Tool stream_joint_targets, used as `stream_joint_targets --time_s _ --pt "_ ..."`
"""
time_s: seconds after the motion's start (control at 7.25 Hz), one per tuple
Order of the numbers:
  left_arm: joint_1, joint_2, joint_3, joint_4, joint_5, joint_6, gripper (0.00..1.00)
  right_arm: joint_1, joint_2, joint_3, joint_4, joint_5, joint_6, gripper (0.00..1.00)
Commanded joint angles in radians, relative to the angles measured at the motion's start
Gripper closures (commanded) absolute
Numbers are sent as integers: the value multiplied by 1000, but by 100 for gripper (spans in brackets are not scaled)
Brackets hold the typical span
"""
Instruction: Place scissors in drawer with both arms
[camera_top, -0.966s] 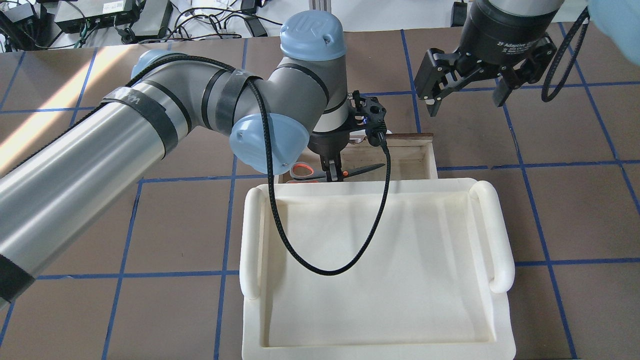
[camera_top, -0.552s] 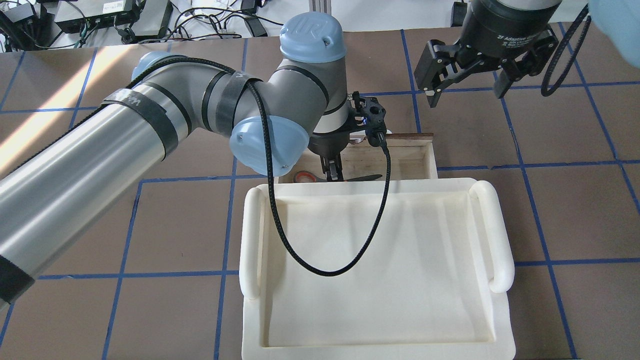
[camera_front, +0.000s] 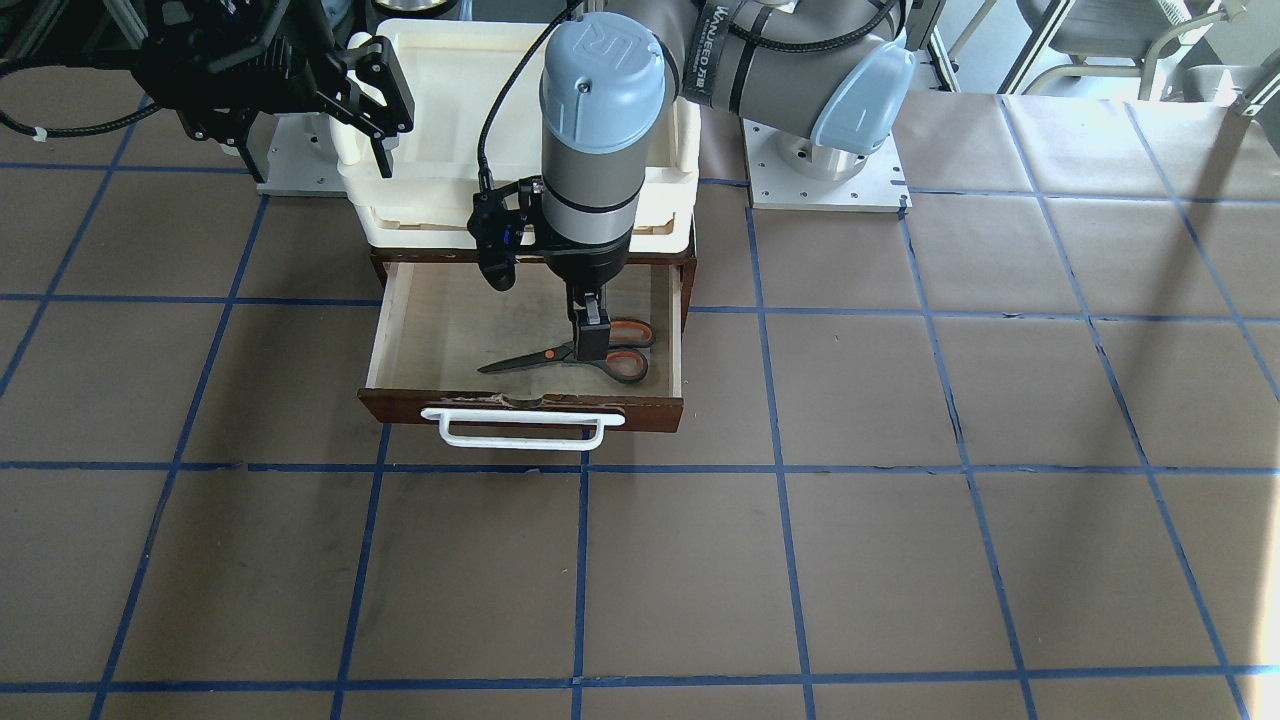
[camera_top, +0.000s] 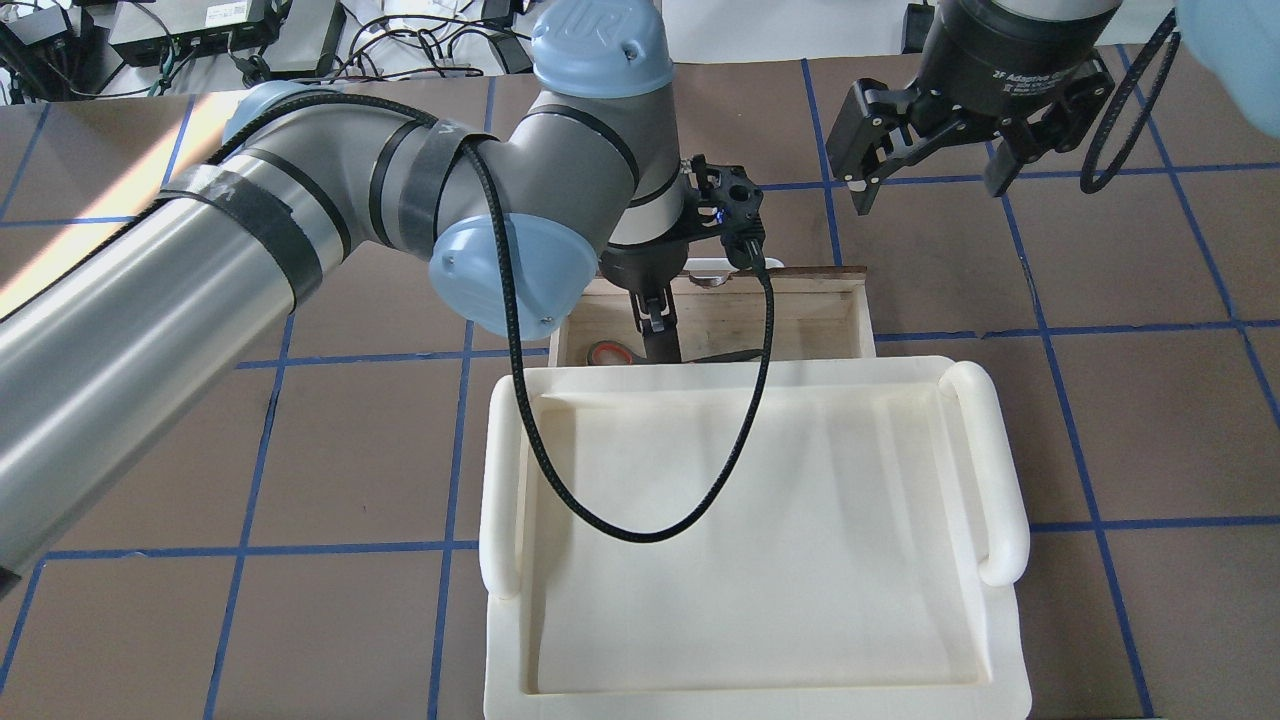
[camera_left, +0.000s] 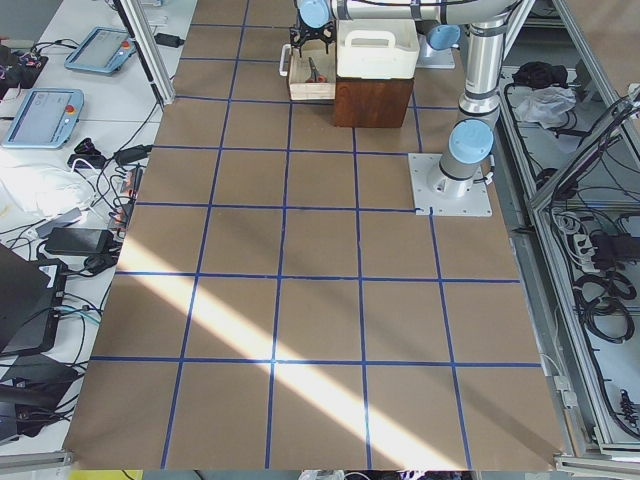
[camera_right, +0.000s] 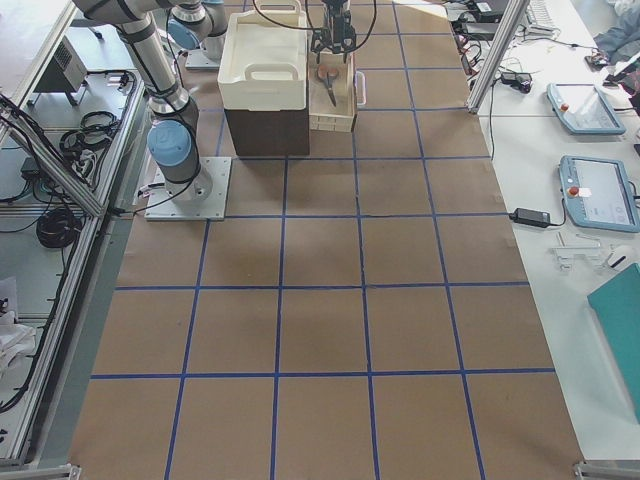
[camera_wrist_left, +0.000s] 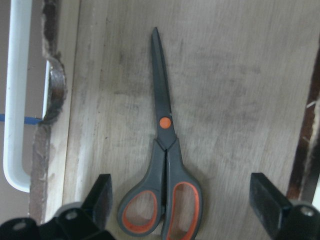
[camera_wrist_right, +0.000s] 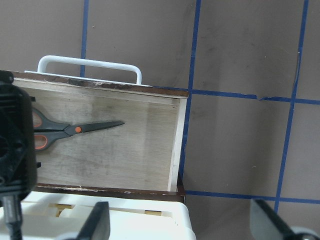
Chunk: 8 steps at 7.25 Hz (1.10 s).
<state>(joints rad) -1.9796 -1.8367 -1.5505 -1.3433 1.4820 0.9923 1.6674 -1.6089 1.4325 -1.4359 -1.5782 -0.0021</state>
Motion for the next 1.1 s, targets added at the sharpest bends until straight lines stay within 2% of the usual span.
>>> stream_joint_targets --time_s 0.0,0.14,0.41,0.55,0.69,0.97 --pt "82 40 44 -26 -3 -4 4 0 0 0 0 3 1 0" --pt "117 63 59 -57 -6 -41 5 0 0 2 2 3 1 0" --pt "146 112 78 -74 3 -302 4 2 0 2 6 3 4 0" --pt "186 138 79 -83 -8 -439 4 3 -2 2 8 4 23 0" --pt "241 155 78 -92 -6 -537 0 3 -2 2 8 4 31 0" --pt "338 194 76 -143 1 -657 0 3 -2 2 8 4 36 0"
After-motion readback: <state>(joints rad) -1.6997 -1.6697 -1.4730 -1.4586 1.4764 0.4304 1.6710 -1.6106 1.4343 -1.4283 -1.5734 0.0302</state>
